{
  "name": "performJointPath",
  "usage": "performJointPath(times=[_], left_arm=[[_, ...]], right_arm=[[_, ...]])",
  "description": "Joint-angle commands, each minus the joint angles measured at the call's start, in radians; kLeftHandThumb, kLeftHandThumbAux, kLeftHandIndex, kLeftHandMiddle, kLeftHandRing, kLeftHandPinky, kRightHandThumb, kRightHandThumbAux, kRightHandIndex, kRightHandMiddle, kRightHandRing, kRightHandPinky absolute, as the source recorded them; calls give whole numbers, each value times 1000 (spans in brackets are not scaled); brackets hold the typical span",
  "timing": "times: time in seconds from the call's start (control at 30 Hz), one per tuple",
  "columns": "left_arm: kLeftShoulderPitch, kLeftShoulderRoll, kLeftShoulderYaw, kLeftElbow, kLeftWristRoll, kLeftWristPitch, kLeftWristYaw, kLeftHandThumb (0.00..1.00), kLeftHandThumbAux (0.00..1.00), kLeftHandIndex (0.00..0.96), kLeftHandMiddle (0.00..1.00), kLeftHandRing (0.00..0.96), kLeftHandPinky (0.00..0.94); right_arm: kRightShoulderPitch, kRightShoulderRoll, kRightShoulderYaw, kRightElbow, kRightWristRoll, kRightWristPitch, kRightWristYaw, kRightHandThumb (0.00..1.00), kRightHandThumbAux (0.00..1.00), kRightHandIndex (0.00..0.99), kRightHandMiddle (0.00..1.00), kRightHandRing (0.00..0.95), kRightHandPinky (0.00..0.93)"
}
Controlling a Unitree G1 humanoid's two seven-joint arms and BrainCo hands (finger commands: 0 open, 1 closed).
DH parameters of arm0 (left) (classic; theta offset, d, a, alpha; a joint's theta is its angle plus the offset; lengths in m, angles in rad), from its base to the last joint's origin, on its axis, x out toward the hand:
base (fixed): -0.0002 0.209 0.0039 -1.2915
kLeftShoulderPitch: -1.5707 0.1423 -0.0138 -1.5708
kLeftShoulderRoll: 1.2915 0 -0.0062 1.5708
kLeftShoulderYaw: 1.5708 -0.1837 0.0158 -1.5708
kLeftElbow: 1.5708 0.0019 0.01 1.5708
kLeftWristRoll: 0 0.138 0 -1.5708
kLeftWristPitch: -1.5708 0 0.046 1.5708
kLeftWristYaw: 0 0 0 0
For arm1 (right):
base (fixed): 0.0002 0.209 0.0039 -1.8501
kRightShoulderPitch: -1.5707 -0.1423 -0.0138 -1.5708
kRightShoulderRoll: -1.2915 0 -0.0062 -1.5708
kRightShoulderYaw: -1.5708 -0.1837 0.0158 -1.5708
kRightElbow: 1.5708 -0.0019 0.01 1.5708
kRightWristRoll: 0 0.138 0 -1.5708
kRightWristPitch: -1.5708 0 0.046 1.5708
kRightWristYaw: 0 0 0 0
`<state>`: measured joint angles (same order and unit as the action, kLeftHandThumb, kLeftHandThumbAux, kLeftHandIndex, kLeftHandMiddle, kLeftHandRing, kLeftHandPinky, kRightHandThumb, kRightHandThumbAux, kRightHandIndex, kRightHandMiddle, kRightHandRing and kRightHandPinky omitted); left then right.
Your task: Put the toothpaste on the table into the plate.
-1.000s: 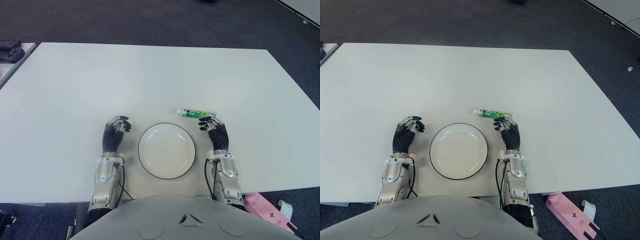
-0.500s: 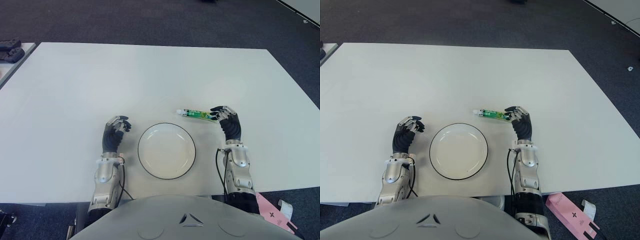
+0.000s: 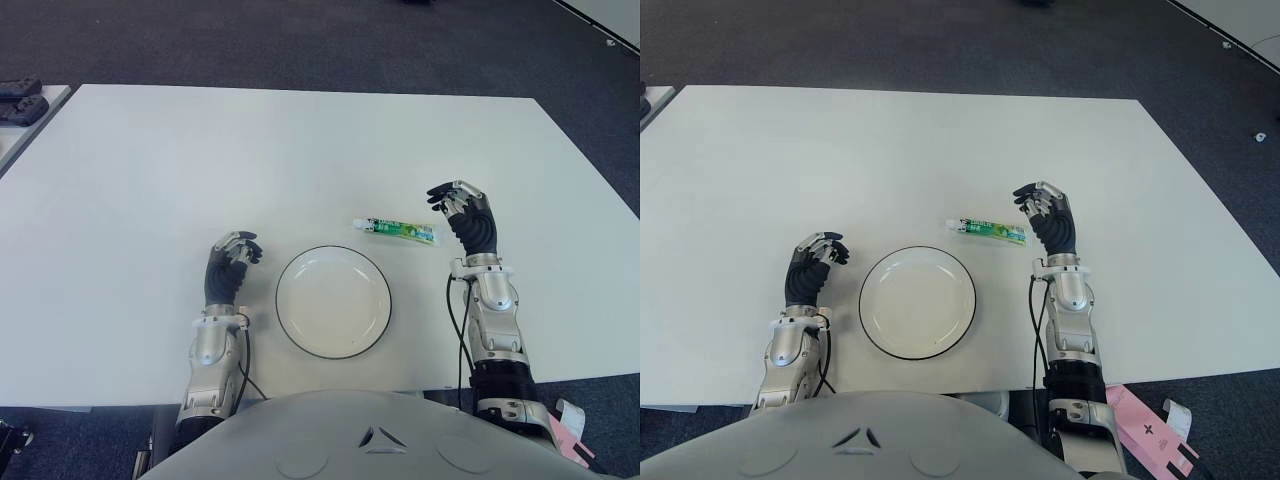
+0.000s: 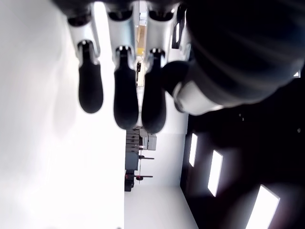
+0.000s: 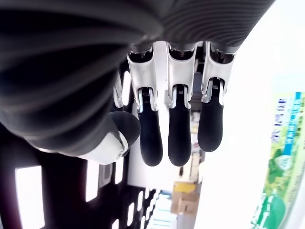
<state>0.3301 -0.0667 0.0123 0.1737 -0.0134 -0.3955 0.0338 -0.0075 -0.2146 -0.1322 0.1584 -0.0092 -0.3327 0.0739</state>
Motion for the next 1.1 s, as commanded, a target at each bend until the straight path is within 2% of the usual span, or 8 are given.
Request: performJointPath(times=[0.03,0.1,0.43,0.7,0.93,0.97,1.1], left_arm=[[21,-28,-16,39,10,34,18,703,719,430,573,563,537],[23,-29,-17,38,12,33,21,702,719,430,573,563,537],[29,-30,-27,36,11,35,33,703,719,431,574,562,539],[39,-30,-36,25,11,44,50,704,719,430,574,564,538],[50,-33,-39,16,7,44,53,703,719,430,573,564,539],[51,-32,-40,16,6,44,53,703,719,430,573,564,539],[59,-31,-40,12,3,38,52,703,719,430,574,564,540]], right_arm=[[-42,-48,13,44,-53,-48,11,713,718,424,444,438,443],[-70,-82,18,62,-79,-67,22,713,718,424,436,431,437],[-155,-162,54,132,-122,-149,75,712,720,420,404,395,396],[-208,-223,107,165,-134,-119,171,709,719,414,359,334,327],[-272,-280,177,254,-218,-126,224,705,716,407,269,249,237],[-278,-285,186,263,-228,-131,226,696,660,331,245,228,212],[-335,-314,250,359,-308,-171,231,681,560,205,173,171,167]])
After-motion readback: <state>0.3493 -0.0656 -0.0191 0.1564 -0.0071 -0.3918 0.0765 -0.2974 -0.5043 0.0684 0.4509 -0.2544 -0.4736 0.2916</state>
